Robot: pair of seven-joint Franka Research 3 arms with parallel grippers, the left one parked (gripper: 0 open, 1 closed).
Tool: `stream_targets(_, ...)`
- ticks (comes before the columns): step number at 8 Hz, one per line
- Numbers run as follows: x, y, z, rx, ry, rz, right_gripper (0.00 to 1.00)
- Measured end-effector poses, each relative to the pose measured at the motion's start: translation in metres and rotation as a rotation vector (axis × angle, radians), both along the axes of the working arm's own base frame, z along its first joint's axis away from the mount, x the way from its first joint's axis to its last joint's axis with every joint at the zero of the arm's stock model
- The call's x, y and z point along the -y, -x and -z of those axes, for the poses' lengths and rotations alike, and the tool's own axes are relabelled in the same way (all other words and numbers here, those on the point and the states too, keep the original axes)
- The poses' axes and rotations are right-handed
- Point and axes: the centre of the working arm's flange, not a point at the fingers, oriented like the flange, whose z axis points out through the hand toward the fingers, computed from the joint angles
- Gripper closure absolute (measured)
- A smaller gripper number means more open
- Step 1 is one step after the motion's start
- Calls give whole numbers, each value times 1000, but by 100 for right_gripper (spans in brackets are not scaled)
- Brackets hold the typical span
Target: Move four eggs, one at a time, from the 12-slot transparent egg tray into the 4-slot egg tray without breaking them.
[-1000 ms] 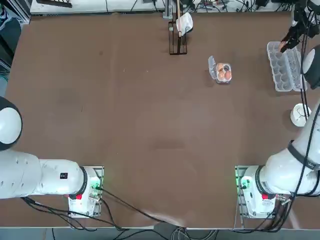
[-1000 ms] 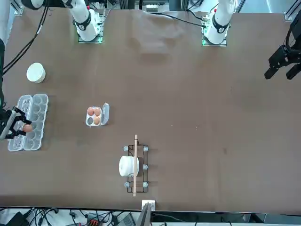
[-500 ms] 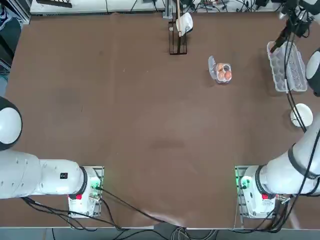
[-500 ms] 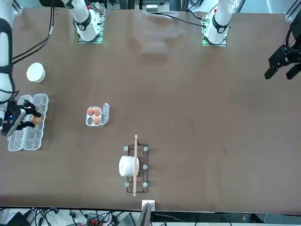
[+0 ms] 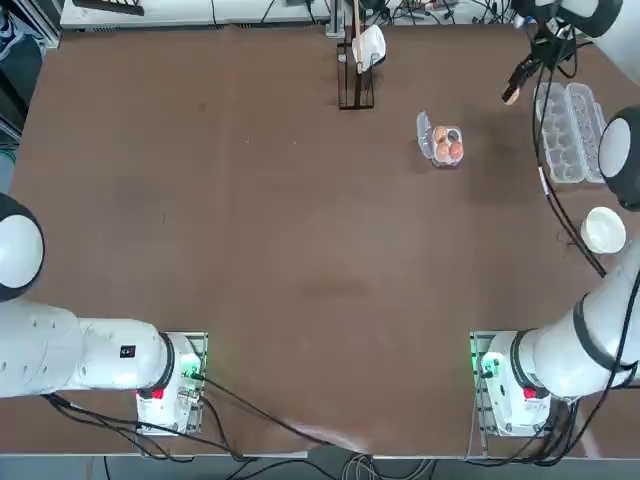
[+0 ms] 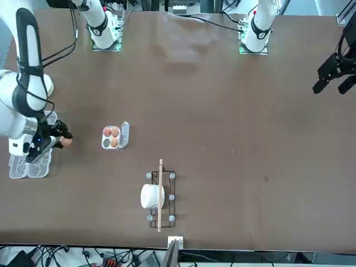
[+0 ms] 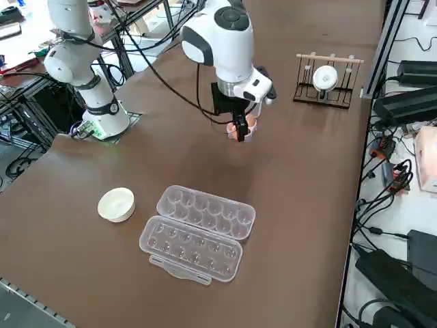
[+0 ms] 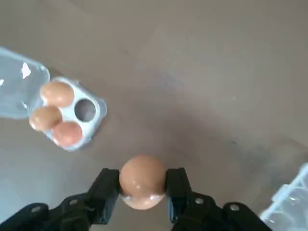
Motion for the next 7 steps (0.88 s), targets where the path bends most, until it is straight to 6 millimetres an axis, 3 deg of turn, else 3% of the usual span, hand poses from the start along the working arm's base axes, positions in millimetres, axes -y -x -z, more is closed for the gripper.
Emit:
stream_targets(2, -32, -1, 10, 9, 23, 109, 44)
stream_targets(5, -99, -1, 29, 9, 52, 219, 44)
stream_targets(7, -126, 0, 43, 1, 68, 242, 44)
